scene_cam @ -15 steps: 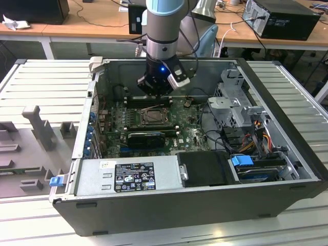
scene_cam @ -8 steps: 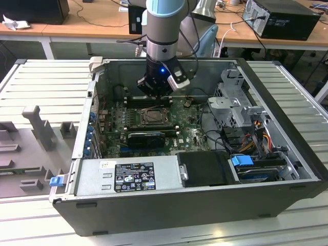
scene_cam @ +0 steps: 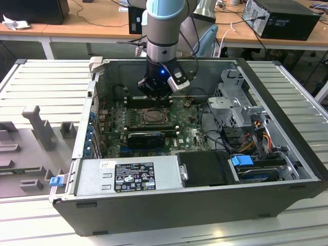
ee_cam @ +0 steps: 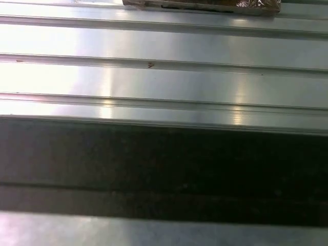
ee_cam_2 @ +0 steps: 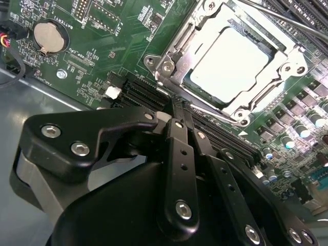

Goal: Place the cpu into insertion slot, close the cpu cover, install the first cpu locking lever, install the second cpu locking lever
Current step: 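Install the first cpu locking lever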

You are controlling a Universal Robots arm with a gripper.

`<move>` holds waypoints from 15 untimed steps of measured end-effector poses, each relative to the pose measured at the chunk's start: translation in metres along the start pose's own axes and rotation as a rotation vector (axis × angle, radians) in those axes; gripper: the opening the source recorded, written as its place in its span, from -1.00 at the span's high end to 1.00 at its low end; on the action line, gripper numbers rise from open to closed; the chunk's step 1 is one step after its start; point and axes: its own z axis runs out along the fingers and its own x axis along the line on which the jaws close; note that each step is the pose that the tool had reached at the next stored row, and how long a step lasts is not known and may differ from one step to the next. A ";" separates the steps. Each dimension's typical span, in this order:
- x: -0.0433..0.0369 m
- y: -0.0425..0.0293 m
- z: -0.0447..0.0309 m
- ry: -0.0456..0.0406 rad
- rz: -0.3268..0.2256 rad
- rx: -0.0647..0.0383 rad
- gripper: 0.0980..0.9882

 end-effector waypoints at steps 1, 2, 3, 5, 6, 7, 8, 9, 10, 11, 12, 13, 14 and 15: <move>-0.0003 -0.0001 0.0006 0.0000 0.000 0.000 0.98; -0.0004 -0.0002 0.0017 0.0000 0.000 0.001 0.98; -0.0005 -0.0002 0.0027 0.0000 0.000 0.002 0.98; -0.0005 -0.0003 0.0034 0.0001 0.000 0.002 0.98; -0.0006 -0.0003 0.0035 0.0003 0.000 0.005 0.98; -0.0006 -0.0003 0.0036 0.0004 0.000 0.010 0.98; -0.0007 -0.0004 0.0038 0.0006 0.000 0.013 0.98; -0.0007 -0.0004 0.0040 0.0007 0.000 0.014 0.98; -0.0007 -0.0004 0.0042 0.0008 0.000 0.015 0.98; -0.0007 -0.0005 0.0047 0.0009 0.000 0.016 0.98; -0.0010 -0.0003 0.0062 0.0001 0.000 0.016 0.98; -0.0009 -0.0005 0.0066 0.0008 0.000 0.018 0.98; -0.0008 -0.0006 0.0068 0.0010 0.000 0.018 0.98; -0.0009 -0.0007 0.0068 0.0010 0.000 0.018 0.98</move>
